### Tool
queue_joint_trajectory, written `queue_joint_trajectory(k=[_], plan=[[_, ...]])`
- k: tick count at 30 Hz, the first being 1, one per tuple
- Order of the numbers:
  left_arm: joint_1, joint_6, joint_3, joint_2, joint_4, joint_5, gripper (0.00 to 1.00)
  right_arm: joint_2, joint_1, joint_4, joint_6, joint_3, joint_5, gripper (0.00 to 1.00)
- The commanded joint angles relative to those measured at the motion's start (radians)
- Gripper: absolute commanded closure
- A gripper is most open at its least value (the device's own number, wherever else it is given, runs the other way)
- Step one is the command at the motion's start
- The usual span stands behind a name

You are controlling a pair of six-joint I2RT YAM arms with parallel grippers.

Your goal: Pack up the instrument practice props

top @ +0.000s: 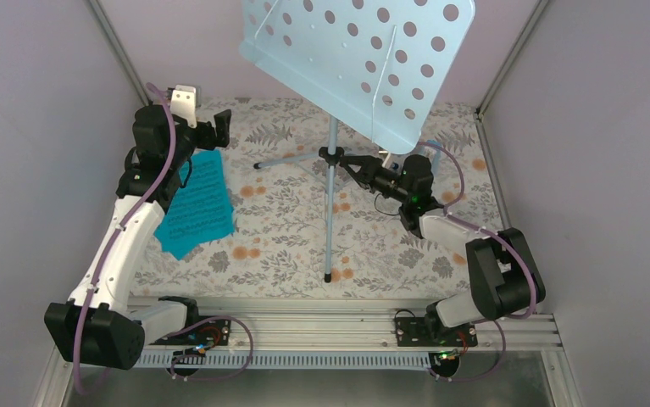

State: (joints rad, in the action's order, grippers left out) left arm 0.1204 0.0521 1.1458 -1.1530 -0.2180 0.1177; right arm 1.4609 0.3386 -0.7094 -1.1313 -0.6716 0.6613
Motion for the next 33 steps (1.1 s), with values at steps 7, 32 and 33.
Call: queue_joint_trajectory(k=[7,32,33], plan=[[0.001,-0.013,0.002,-0.004,0.011,0.024,0.0,0.037,-0.009,-0.054,0.074,-0.021,0.022,0.81],[0.001,-0.012,0.005,-0.007,0.01,0.043,0.0,0.063,-0.024,-0.064,0.123,-0.027,0.025,0.95],[0.001,-0.012,0.008,-0.009,0.008,0.044,0.0,0.062,-0.023,-0.062,0.152,-0.026,0.021,0.96]])
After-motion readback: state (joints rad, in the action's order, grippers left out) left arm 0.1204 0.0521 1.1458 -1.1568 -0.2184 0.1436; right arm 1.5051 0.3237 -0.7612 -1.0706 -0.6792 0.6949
